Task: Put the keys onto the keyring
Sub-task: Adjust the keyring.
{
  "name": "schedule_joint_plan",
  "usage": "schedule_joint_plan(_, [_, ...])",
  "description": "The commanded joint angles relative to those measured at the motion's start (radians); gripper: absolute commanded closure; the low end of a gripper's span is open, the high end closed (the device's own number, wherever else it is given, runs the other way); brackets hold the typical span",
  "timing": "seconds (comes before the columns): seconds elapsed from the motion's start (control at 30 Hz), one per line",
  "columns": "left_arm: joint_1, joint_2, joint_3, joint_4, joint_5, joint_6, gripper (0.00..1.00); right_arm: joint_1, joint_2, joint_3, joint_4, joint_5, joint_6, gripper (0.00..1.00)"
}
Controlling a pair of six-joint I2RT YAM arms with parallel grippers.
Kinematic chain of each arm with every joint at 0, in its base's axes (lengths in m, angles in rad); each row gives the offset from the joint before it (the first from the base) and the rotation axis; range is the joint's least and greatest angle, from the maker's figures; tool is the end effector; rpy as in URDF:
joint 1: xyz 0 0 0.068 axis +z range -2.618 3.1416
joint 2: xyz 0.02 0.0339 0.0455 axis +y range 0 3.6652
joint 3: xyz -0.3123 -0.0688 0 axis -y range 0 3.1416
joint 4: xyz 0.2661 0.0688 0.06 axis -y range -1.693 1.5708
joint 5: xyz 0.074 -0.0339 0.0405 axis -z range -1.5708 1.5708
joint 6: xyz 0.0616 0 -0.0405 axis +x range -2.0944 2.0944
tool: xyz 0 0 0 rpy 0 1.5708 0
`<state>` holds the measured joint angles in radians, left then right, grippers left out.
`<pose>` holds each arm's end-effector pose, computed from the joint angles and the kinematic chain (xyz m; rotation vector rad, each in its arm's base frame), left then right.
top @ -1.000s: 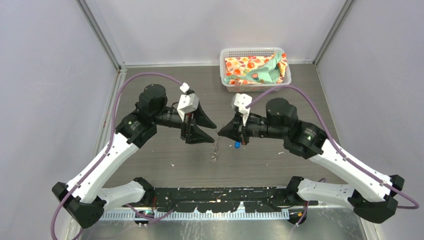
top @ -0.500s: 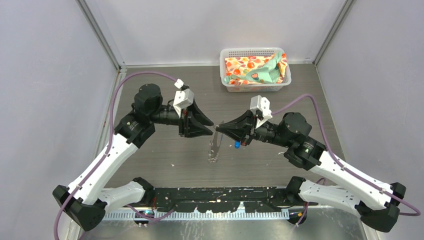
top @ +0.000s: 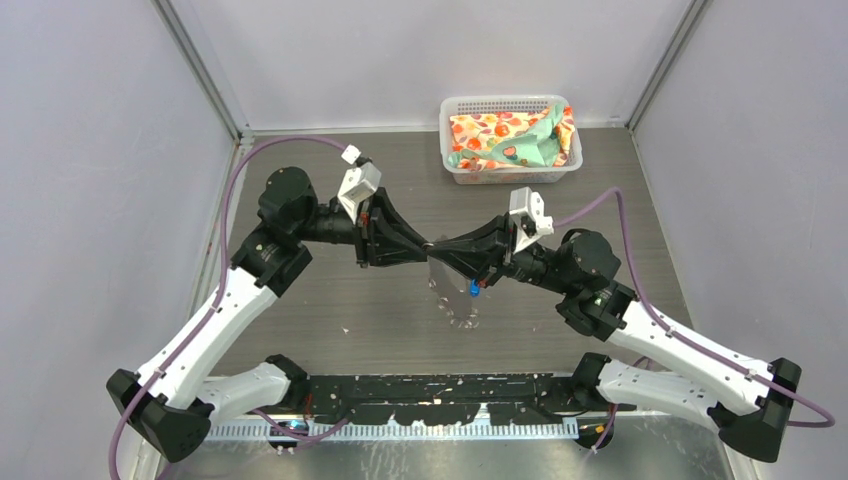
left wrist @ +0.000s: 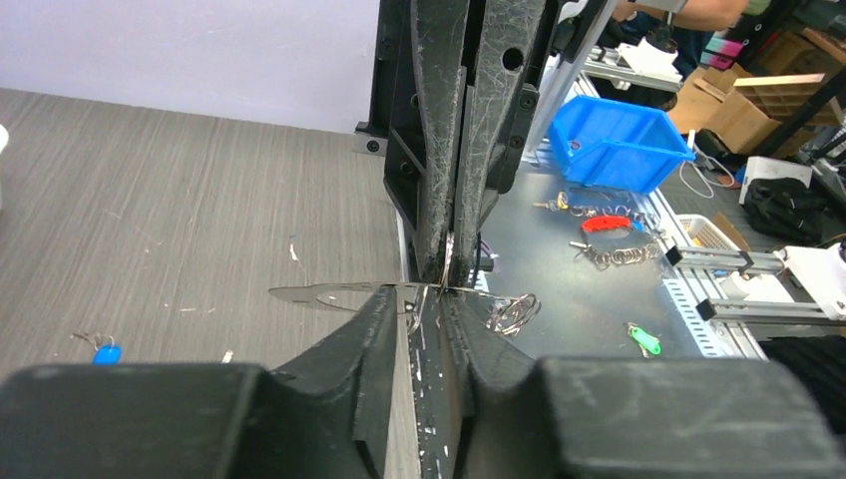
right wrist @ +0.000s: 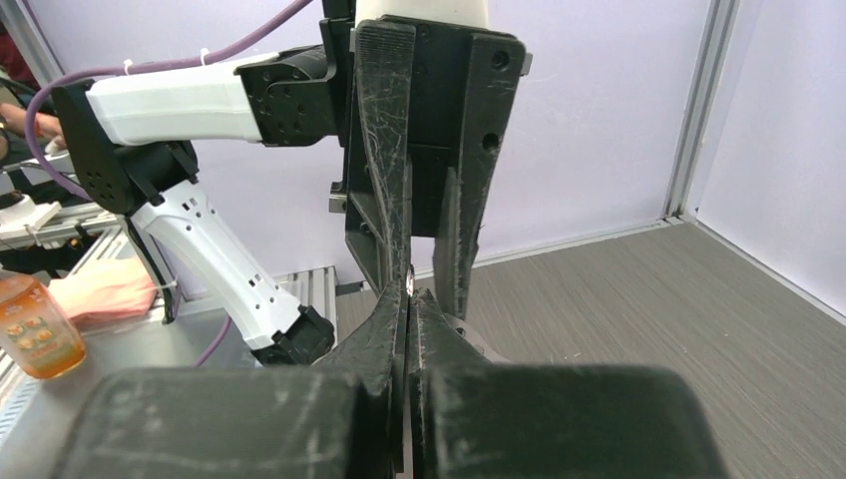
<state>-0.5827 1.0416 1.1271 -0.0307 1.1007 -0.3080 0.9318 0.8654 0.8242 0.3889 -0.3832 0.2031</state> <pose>0.1569 -0.1692 0.4712 1.1527 1.3345 -1.4928 0.1063 0.1816 0.4449 -0.7971 1.0836 1.2058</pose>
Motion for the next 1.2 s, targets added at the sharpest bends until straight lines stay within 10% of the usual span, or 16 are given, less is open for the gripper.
schedule_joint_plan(0.0, [-0.009,-0.020,-0.004,0.062,0.011,-0.029,0.79,-0.001,0.019,0.013,0.073,-0.003,0.019,0.99])
schedule_joint_plan(0.27, [-0.006,-0.033,-0.003,0.034,-0.015,-0.004,0.99,-0.001,0.028,0.070,-0.113,-0.076,-0.002,0.99])
schedule_joint_plan(0.57, [-0.006,-0.028,-0.002,0.038,0.013,-0.006,0.78,-0.001,0.037,0.130,-0.251,-0.141,-0.021,0.99])
schedule_joint_plan(0.77, [-0.006,-0.033,-0.002,-0.002,0.013,0.031,1.00,-0.002,0.060,0.158,-0.264,-0.149,-0.019,0.98])
schedule_joint_plan(0.93, [-0.005,-0.038,0.019,-0.156,0.005,0.185,1.00,-0.006,0.070,0.278,-0.507,-0.106,-0.065,0.69])
schedule_joint_plan(1.17, [-0.008,-0.027,0.038,-0.265,-0.011,0.275,1.00,-0.056,0.219,0.626,-1.052,-0.150,-0.192,0.53])
